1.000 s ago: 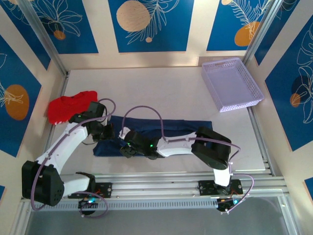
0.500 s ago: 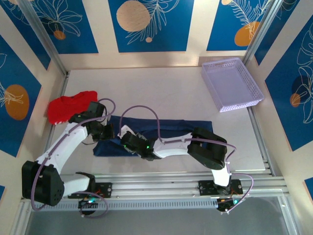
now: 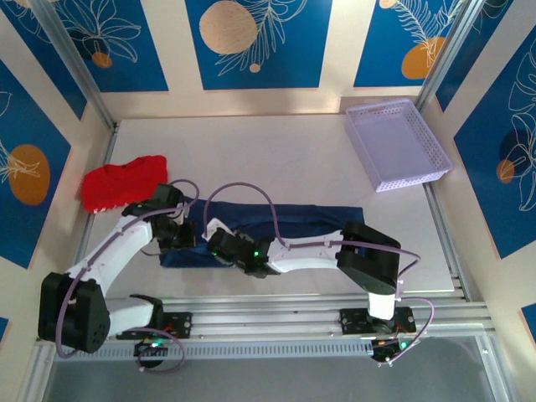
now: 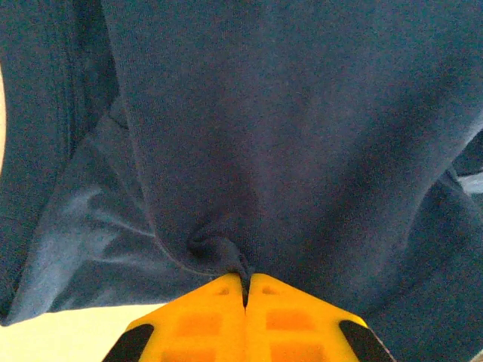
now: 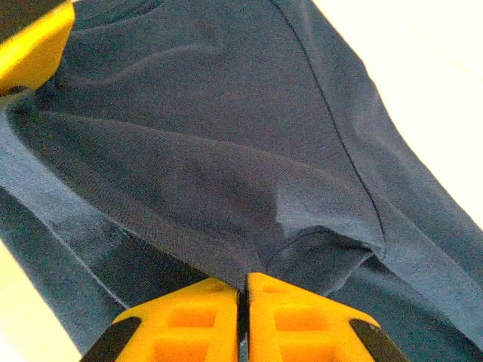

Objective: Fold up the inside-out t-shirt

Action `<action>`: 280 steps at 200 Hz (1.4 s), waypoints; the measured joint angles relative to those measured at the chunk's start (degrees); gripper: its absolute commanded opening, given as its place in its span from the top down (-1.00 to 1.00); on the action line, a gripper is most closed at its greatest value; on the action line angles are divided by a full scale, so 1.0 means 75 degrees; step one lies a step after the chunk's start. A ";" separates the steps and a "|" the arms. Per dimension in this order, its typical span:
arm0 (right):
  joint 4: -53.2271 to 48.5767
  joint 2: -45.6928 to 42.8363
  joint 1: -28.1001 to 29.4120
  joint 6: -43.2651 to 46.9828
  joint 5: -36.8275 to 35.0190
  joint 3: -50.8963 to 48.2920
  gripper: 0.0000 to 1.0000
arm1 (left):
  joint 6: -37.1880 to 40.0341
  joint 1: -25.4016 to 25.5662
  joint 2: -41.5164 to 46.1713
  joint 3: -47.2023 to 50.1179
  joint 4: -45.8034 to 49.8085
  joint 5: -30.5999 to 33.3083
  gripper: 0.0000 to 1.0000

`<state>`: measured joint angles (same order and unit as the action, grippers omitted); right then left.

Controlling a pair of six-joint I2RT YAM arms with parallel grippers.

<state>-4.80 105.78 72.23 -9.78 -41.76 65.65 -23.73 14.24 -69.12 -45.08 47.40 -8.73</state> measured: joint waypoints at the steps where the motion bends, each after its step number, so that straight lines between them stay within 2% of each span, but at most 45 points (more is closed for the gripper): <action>1: -0.0003 0.0000 0.0000 0.0000 0.0003 0.0000 0.75 | 0.0003 0.0000 0.0000 0.0000 0.0000 0.0000 0.87; 32: -0.0286 0.0000 0.0006 -0.0015 0.0242 -0.0026 0.49 | -0.0119 0.0003 -0.0015 0.0000 0.0000 0.0277 0.33; 57: -0.0399 -0.0041 0.0006 0.0041 0.0522 -0.0099 0.32 | -0.0175 0.0003 -0.0041 -0.0003 0.0029 0.0595 0.06; 77: -0.0527 -0.0297 -0.0017 0.0085 0.0895 -0.0315 0.23 | -0.0221 0.0003 0.0026 -0.0015 0.0085 0.0988 -0.04; 115: -0.0318 -0.1457 -0.0469 0.0000 0.2253 -0.0901 0.09 | -0.0443 0.0003 0.0251 -0.0082 -0.0446 0.0935 -0.07; 124: -0.0149 -0.1638 -0.0691 -0.0096 0.2629 -0.0959 0.10 | -0.0522 0.0003 0.0169 -0.0082 -0.0731 0.0740 -0.06; 137: 0.0175 -0.1690 -0.1052 -0.0312 0.3147 -0.0968 0.22 | -0.0662 0.0003 -0.0090 -0.0082 -0.1209 0.0428 -0.05; 169: 0.0731 -0.1046 -0.1676 -0.1072 0.3978 -0.0819 0.44 | -0.0883 0.0003 -0.0994 -0.0079 -0.2241 0.0210 -0.02; 204: 0.0831 0.0082 -0.1967 -0.1789 0.4599 -0.0472 0.55 | -0.1000 -0.0032 -0.1702 0.0044 -0.2967 0.0382 0.00; 246: -0.0280 0.0769 -0.2040 -0.2398 0.4963 0.0239 0.67 | -0.1023 -0.0055 -0.1845 0.0423 -0.3267 0.0793 -0.03; 275: -0.0912 0.0720 -0.2136 -0.2570 0.5033 0.0216 0.65 | -0.0965 -0.0087 -0.1486 0.0463 -0.3232 0.1358 -0.09; 280: -0.0979 0.0659 -0.2162 -0.2579 0.5039 0.0201 0.62 | -0.0935 -0.0117 -0.1370 0.0460 -0.3229 0.1463 -0.19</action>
<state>-12.14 110.72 56.01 -29.12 -3.97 67.16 -30.74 13.37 -79.40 -41.63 23.18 2.24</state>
